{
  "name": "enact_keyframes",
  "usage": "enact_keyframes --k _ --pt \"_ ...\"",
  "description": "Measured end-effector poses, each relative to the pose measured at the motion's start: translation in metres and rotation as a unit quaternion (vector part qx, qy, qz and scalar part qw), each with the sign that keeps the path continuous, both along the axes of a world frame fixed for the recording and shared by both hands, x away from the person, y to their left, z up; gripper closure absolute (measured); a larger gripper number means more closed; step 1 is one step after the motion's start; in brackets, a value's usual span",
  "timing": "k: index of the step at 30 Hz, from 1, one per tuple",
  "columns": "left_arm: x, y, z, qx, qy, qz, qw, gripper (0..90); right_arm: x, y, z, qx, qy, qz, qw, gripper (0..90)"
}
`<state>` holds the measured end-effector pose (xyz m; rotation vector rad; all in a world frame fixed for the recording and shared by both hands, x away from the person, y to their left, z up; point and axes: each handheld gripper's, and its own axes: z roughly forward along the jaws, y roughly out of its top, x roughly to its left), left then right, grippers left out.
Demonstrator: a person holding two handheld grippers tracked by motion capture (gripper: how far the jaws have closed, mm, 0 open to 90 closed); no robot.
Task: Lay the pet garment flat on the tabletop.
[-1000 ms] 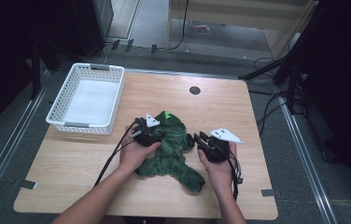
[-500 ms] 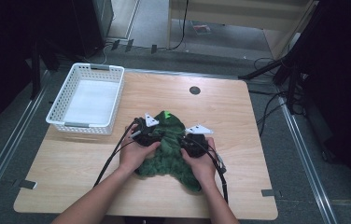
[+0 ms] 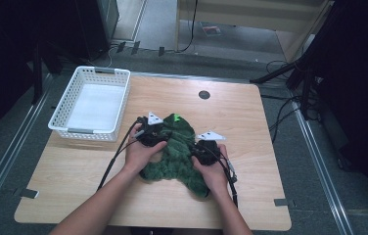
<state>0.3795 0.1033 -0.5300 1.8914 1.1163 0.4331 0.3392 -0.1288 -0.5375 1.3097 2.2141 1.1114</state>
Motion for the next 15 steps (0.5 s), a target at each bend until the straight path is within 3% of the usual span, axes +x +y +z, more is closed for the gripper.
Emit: enact_keyframes --k 3,6,8,11,13,15 --pt "-0.009 0.015 0.015 -0.017 -0.007 0.013 0.9997 48.3 -0.004 -0.005 0.013 0.015 -0.027 -0.003 0.9995 78.0" --pt "-0.017 0.020 0.014 -0.004 0.024 0.007 0.9997 46.7 0.001 -0.003 0.025 0.027 -0.040 -0.003 0.9988 78.5" --pt "-0.022 0.018 0.007 0.023 0.035 0.002 0.9991 46.3 0.007 0.003 0.028 0.029 -0.034 0.000 0.9990 78.4" --pt "-0.026 0.016 -0.006 0.049 0.053 0.000 0.9974 47.3 0.018 0.017 0.018 0.006 -0.021 0.010 0.9997 78.2" --pt "-0.029 0.014 -0.012 0.059 0.054 -0.001 0.9968 53.2 0.022 0.025 0.007 -0.005 0.002 0.013 0.9999 77.9" --pt "-0.032 0.012 -0.015 0.077 0.041 -0.003 0.9962 64.4 0.023 0.029 -0.001 -0.009 0.013 0.012 0.9998 77.9"
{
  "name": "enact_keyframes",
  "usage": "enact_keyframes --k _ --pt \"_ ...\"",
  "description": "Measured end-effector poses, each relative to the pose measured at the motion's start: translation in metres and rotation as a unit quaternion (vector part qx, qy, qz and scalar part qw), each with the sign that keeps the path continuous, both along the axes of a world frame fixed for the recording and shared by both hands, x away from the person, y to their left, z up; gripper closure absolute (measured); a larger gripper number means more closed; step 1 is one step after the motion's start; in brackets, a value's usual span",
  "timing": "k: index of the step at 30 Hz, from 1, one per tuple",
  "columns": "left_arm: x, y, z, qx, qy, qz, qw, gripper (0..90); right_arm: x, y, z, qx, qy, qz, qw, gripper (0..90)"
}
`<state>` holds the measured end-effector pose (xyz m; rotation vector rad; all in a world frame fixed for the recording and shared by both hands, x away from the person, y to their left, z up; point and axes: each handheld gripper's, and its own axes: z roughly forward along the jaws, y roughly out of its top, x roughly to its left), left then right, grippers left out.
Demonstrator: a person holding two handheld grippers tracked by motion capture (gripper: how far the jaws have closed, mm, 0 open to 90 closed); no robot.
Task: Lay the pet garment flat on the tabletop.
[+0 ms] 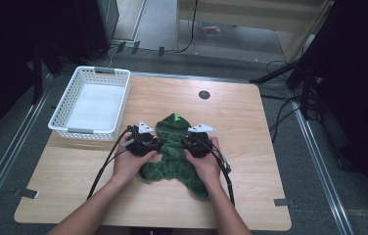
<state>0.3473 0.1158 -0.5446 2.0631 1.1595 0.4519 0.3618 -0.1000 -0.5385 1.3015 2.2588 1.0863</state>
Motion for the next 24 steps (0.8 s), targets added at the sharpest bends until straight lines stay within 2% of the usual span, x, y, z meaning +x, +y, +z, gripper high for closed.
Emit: enact_keyframes --k 2,4,6,8,9,12,14,15,16,17,18,21,24 --pt "-0.001 0.000 0.001 0.003 0.002 -0.003 1.0000 75.3 0.000 0.000 -0.003 0.004 0.001 -0.004 1.0000 78.4" --pt "0.001 0.002 0.001 0.008 0.000 0.004 1.0000 80.7 0.002 -0.001 -0.003 0.002 0.001 -0.012 0.9999 79.0" --pt "0.004 0.005 0.001 0.000 0.003 0.014 0.9999 82.4 0.006 -0.003 -0.004 -0.006 -0.001 -0.017 0.9998 79.8" --pt "0.008 0.007 0.000 -0.005 0.001 0.024 0.9997 83.2 0.010 -0.004 -0.004 -0.004 -0.001 -0.026 0.9997 81.7" --pt "0.010 0.008 0.000 -0.003 -0.002 0.029 0.9996 83.4 0.012 -0.004 -0.004 -0.007 -0.002 -0.030 0.9995 85.4" --pt "0.018 0.006 0.000 -0.004 -0.003 0.045 0.9990 83.1 0.020 -0.003 -0.006 -0.011 -0.009 -0.039 0.9991 86.0" --pt "0.022 0.004 -0.001 -0.009 -0.007 0.048 0.9988 77.8 0.025 0.000 -0.005 -0.011 -0.007 -0.042 0.9990 82.7" --pt "0.022 0.004 0.000 -0.008 -0.009 0.054 0.9985 70.2 0.026 0.001 -0.003 -0.008 -0.003 -0.037 0.9993 77.2" --pt "0.021 0.005 0.003 -0.017 -0.010 0.058 0.9981 63.7 0.026 0.001 -0.001 -0.002 -0.006 -0.030 0.9995 70.0" --pt "0.018 0.007 0.007 -0.031 -0.016 0.058 0.9977 58.9 0.023 0.000 0.003 0.003 -0.014 -0.027 0.9995 67.0" --pt "0.012 0.009 0.012 -0.044 -0.026 0.056 0.9971 55.4 0.018 -0.001 0.008 0.010 -0.024 -0.026 0.9993 65.9" --pt "-0.008 0.011 0.024 -0.049 -0.063 0.050 0.9956 52.1 -0.002 -0.010 0.023 0.038 -0.046 -0.014 0.9981 63.9" --pt "-0.029 0.006 0.028 -0.054 -0.065 0.020 0.9963 50.8 -0.028 -0.018 0.033 0.051 -0.051 -0.001 0.9974 61.3"
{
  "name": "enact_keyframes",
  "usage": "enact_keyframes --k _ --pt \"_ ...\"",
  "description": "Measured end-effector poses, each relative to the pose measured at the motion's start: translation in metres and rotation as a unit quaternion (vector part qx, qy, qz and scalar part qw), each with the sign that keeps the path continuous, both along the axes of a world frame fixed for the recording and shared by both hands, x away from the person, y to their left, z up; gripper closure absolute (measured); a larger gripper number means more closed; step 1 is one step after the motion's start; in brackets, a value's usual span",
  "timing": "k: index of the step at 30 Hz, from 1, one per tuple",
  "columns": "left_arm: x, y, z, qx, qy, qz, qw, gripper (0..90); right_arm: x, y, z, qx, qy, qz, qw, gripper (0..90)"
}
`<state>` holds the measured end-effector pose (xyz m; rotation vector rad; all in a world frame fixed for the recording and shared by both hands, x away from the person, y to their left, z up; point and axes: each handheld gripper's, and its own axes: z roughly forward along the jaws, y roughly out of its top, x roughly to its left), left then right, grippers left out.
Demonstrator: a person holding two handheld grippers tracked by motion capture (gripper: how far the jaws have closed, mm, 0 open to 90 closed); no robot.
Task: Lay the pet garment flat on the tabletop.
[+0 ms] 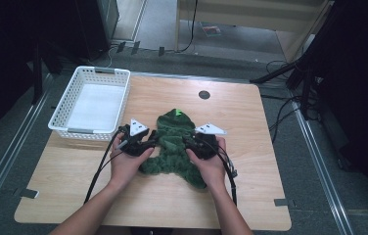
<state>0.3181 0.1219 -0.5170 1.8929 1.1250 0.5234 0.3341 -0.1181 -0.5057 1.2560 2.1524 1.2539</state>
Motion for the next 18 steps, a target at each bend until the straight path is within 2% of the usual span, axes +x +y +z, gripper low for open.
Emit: enact_keyframes --k 1,3,6,9,11,14,15,18 --pt "-0.007 -0.004 -0.001 0.002 -0.001 -0.011 0.9999 50.8 -0.008 -0.002 0.000 0.001 0.001 0.005 1.0000 60.7" --pt "-0.017 -0.014 -0.005 0.021 0.001 -0.035 0.9992 50.6 -0.023 -0.005 -0.003 -0.005 0.007 0.012 0.9999 59.9" --pt "-0.024 -0.030 -0.012 0.054 -0.001 -0.055 0.9970 50.6 -0.033 -0.005 -0.012 -0.015 0.040 0.020 0.9989 57.1" --pt "-0.023 -0.042 -0.021 0.080 0.008 -0.053 0.9953 51.3 -0.034 0.001 -0.022 -0.024 0.055 0.025 0.9979 56.8" --pt "-0.020 -0.045 -0.027 0.100 0.010 -0.043 0.9940 54.8 -0.033 0.006 -0.027 -0.035 0.055 0.021 0.9976 61.5" --pt "-0.016 -0.041 -0.029 0.096 0.008 -0.032 0.9949 69.5 -0.031 0.010 -0.032 -0.067 0.042 0.015 0.9967 76.0" --pt "-0.015 -0.039 -0.027 0.095 0.005 -0.028 0.9951 75.8 -0.031 0.009 -0.032 -0.070 0.039 0.011 0.9967 79.3" --pt "-0.014 -0.032 -0.022 0.077 -0.008 -0.022 0.9968 83.6 -0.032 0.007 -0.027 -0.076 0.020 0.005 0.9969 82.7"
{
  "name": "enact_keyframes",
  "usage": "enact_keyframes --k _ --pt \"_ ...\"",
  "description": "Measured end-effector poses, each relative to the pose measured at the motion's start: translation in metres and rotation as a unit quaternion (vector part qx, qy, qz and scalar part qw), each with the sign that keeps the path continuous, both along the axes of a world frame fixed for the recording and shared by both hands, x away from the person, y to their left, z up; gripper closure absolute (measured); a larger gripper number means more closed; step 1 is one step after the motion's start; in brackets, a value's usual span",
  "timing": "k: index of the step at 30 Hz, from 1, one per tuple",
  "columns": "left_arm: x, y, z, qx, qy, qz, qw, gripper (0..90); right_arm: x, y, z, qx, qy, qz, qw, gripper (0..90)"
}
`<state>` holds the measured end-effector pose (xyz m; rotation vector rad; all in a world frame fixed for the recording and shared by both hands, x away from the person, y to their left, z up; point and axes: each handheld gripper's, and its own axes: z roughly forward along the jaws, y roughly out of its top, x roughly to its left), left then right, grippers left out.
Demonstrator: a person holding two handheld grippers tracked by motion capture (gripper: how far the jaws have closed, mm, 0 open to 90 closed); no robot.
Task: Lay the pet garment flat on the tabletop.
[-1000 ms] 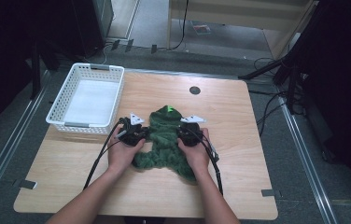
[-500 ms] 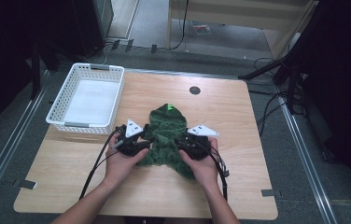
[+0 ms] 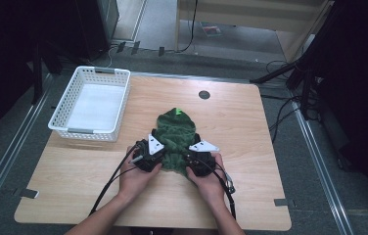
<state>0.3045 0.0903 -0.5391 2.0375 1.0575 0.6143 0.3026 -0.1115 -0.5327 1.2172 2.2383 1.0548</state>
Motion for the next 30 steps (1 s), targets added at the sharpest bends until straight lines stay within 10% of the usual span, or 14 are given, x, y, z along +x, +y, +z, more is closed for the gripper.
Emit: enact_keyframes --k 5,10,17,24,30 --pt "0.004 0.012 0.002 -0.016 0.002 0.011 0.9998 86.2 -0.002 -0.004 0.008 -0.020 -0.030 -0.009 0.9993 85.4" --pt "0.008 0.025 -0.010 -0.023 0.028 0.014 0.9992 85.7 0.002 -0.012 -0.008 -0.044 -0.006 -0.014 0.9989 86.1" --pt "0.003 0.025 -0.002 -0.061 0.028 -0.025 0.9974 52.0 -0.002 -0.014 0.006 0.037 -0.008 0.030 0.9988 61.8" --pt "-0.010 0.052 0.007 -0.127 0.027 -0.036 0.9908 47.0 -0.008 -0.032 0.023 0.092 -0.013 0.027 0.9953 58.5" --pt "-0.024 0.055 0.002 -0.105 0.035 -0.023 0.9936 51.6 -0.012 -0.021 0.011 0.052 0.020 0.033 0.9979 59.5"
